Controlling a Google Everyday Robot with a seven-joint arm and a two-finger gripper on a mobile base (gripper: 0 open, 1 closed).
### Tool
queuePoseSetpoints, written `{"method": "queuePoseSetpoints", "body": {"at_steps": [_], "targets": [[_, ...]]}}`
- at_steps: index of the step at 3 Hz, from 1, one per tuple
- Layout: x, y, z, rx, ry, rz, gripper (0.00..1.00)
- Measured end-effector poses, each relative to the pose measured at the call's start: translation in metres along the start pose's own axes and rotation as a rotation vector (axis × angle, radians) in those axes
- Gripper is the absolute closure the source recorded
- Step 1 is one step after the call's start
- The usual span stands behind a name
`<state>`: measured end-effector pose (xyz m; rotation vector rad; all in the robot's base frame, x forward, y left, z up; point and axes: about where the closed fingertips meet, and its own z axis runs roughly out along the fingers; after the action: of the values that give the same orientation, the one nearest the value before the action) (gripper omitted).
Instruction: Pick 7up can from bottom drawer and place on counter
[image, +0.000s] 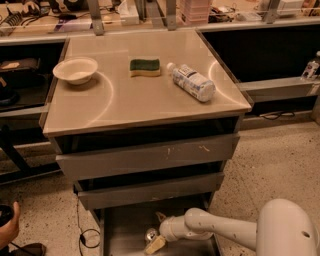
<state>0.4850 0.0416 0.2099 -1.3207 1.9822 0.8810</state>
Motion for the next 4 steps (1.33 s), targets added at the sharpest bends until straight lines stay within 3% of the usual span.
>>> {"method": "queuePoseSetpoints", "body": {"at_steps": [3, 4], "targets": [[0.031, 0.004, 0.021, 0.001, -0.006, 0.045, 0.0], [0.031, 0.004, 0.021, 0.001, -0.006, 0.045, 0.19]]}}
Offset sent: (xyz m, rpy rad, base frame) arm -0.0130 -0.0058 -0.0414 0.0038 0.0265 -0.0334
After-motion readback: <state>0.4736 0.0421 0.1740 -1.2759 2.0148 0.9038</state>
